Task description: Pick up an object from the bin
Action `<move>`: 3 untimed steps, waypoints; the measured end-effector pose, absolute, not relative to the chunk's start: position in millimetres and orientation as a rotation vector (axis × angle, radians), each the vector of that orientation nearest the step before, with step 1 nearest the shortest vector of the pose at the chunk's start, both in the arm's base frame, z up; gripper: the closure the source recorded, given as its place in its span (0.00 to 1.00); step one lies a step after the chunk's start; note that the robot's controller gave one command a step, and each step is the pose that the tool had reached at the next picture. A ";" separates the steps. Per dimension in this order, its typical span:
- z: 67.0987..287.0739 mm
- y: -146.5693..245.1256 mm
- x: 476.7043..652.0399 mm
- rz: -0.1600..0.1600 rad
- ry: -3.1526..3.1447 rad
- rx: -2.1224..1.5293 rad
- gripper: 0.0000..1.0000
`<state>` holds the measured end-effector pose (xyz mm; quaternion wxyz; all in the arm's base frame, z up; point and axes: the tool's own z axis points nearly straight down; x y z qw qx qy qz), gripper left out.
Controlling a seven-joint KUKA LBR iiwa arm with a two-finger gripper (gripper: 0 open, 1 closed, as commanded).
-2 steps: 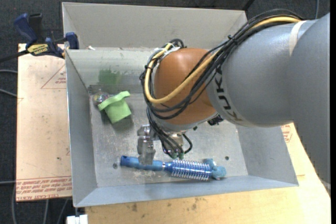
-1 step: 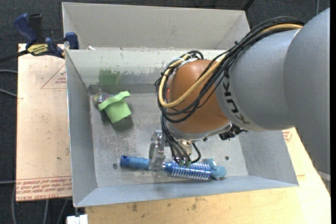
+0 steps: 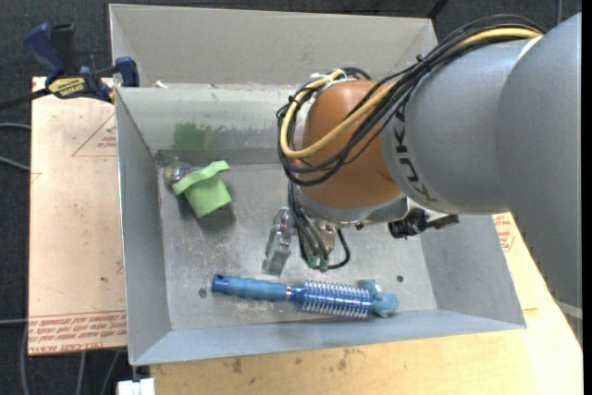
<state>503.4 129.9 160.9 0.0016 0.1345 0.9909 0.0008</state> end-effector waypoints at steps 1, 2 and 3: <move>181.6 107.7 526.4 0.000 3.136 -0.040 1.00; 180.7 108.9 525.3 0.002 3.139 -0.041 0.00; 66.2 141.4 495.6 0.002 3.134 -0.240 0.00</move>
Offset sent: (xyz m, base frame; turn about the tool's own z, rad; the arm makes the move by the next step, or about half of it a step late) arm 0.0212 -0.0213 0.0200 -0.2968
